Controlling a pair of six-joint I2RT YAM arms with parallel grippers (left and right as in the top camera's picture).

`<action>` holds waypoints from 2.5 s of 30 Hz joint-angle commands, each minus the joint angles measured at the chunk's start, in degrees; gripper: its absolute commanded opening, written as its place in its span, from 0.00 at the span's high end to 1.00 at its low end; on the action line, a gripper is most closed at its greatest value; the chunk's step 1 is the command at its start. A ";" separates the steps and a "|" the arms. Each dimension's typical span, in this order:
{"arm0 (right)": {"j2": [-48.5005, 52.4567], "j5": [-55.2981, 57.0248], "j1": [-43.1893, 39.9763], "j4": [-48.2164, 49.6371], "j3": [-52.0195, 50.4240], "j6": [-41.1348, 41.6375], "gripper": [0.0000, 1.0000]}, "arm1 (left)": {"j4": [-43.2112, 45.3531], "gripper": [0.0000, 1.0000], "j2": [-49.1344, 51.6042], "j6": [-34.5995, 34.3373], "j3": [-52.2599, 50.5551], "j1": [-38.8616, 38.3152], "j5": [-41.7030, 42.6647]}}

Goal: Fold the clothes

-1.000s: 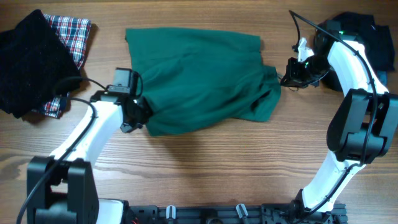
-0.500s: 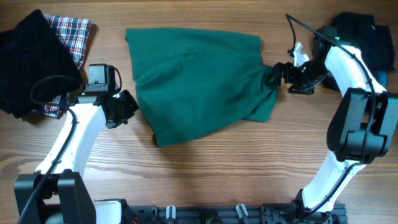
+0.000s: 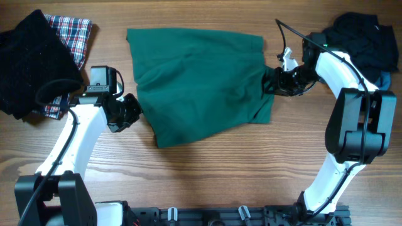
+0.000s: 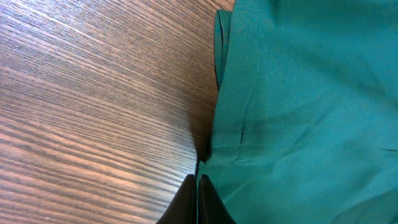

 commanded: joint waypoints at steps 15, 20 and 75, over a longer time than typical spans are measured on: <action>-24.04 19.91 0.11 -21.77 -3.45 10.43 0.96 | 1.95 0.96 -1.01 2.43 0.98 0.13 0.46; -24.04 21.20 1.38 -23.89 -10.97 10.69 0.62 | 1.97 0.96 -1.01 2.43 0.98 0.13 0.46; 17.73 8.50 4.09 11.23 30.32 7.69 0.02 | 46.05 0.92 39.95 3.89 32.06 -0.28 0.74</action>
